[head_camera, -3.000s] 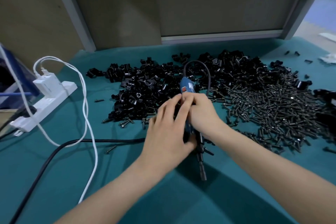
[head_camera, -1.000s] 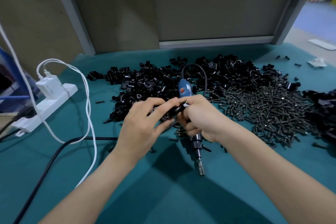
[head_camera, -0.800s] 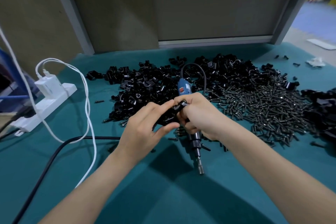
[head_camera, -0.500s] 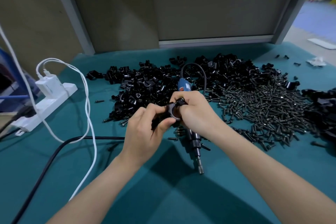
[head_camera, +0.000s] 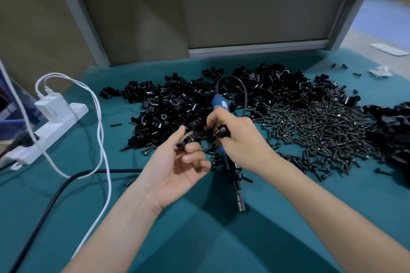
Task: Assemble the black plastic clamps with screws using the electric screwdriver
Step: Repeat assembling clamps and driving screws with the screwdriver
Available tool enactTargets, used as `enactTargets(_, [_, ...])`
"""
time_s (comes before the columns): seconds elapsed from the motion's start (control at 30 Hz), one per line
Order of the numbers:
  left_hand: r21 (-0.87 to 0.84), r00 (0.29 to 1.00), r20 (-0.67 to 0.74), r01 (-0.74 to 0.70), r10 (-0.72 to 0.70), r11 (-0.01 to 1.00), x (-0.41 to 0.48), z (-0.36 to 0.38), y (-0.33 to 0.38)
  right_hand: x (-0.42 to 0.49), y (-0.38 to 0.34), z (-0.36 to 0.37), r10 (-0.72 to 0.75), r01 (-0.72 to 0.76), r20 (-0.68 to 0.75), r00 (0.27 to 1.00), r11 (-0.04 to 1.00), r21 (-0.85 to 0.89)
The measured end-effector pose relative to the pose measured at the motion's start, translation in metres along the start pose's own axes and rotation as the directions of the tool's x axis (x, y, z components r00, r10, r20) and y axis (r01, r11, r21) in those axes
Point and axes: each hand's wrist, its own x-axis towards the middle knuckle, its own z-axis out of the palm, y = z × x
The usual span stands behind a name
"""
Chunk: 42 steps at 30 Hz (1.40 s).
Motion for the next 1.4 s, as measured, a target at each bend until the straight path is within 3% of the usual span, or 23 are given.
enactTargets(0.1, [0.111,0.998,0.014,-0.057,0.056,0.992,-0.001,-0.001,-0.002,-0.004,-0.002,-0.004,0.06,-0.069,0.101,0.993,0.994,0.086])
enactTargets(0.2, [0.011,0.994,0.003,-0.112,0.112,0.994,0.0,-0.004,-0.005,-0.011,-0.003,-0.012,0.038,-0.094,0.234,0.971,0.968,0.233])
enactTargets(0.27, [-0.017,0.984,-0.022,-0.178,0.177,0.984,0.0,-0.005,-0.005,-0.013,-0.001,-0.013,0.021,-0.06,0.132,0.991,0.952,0.3])
enactTargets(0.37, [0.09,0.955,-0.002,-0.296,0.297,0.951,-0.001,-0.007,-0.006,-0.014,0.001,-0.013,0.032,-0.005,-0.133,0.991,0.981,0.194])
enactTargets(0.43, [0.211,0.922,0.026,-0.383,0.386,0.899,-0.003,-0.008,-0.007,-0.014,-0.001,-0.011,0.061,-0.024,-0.146,0.987,0.969,0.245])
enactTargets(0.53, [0.371,0.854,0.052,-0.498,0.517,0.784,-0.005,-0.007,-0.011,-0.012,-0.004,-0.011,0.078,-0.043,-0.121,0.99,0.962,0.271])
enactTargets(0.7, [0.525,0.698,0.215,-0.673,0.683,0.522,-0.006,-0.005,-0.018,-0.008,-0.008,-0.017,0.113,-0.111,-0.011,0.994,0.988,0.104])
enactTargets(0.83, [0.621,0.578,0.404,-0.742,0.709,0.251,-0.011,-0.005,-0.023,-0.009,-0.011,-0.016,0.163,-0.167,0.038,0.986,0.955,0.245])
enactTargets(0.97, [0.672,0.538,0.425,-0.726,0.728,0.145,-0.013,-0.001,-0.029,-0.01,-0.011,-0.009,0.249,-0.249,0.045,0.968,0.904,0.347])
enactTargets(1.1, [0.685,0.522,0.367,-0.712,0.77,0.155,-0.013,0.003,-0.039,-0.008,-0.009,-0.003,0.244,-0.238,0.02,0.97,0.921,0.307])
enactTargets(1.23, [0.617,0.591,0.215,-0.7,0.778,0.36,-0.012,0.011,-0.044,-0.01,-0.007,0.001,0.246,-0.229,-0.017,0.969,0.924,0.307])
enactTargets(1.3, [0.616,0.623,0.184,-0.676,0.761,0.404,-0.013,0.013,-0.043,-0.011,-0.005,0.002,0.272,-0.251,-0.011,0.962,0.902,0.35])
enactTargets(1.4, [0.531,0.718,0.157,-0.64,0.678,0.555,-0.011,0.012,-0.042,-0.018,0.001,-0.003,0.253,-0.229,-0.018,0.967,0.901,0.369])
